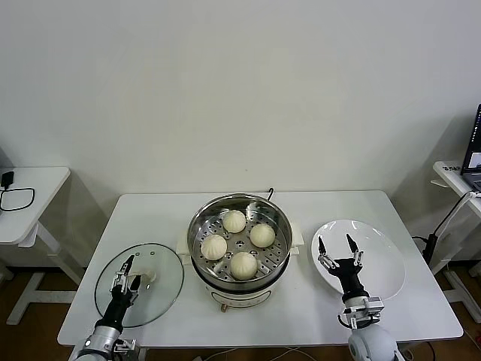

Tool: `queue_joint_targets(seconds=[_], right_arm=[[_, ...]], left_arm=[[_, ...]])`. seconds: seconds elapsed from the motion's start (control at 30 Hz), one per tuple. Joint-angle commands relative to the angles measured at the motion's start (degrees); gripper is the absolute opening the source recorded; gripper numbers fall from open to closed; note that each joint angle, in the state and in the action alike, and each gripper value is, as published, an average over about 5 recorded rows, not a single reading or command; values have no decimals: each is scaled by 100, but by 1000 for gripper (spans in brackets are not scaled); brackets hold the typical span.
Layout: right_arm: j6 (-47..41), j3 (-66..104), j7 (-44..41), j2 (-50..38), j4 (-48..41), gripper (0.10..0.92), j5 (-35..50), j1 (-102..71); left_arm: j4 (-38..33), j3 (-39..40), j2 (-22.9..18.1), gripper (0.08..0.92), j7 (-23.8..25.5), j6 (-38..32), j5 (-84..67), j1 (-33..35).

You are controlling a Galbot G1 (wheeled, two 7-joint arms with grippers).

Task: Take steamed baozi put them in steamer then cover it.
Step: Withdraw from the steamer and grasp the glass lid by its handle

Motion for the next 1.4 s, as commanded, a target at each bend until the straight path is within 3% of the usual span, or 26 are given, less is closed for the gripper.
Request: queue_joint_targets(seconds=[0.03, 0.47, 1.13, 1.23, 1.4], right_arm=[[23, 12, -20, 27, -27, 823, -39, -26], [95, 32, -84, 94, -147, 823, -107, -58], [153, 11, -92, 211, -254, 823, -177, -32], [155, -2, -90, 217, -248, 823, -185, -32], [146, -19, -69, 208, -228, 823, -197, -9]], left_arm=[[122, 49, 0, 823, 50, 88, -8, -151], [267, 97, -4, 797, 115, 164, -70, -314], [-46, 18, -1, 235, 243, 265, -403, -141], [-334, -118, 34, 190, 272, 293, -462, -72], [-1147, -490, 177, 186, 373, 395, -554, 25]])
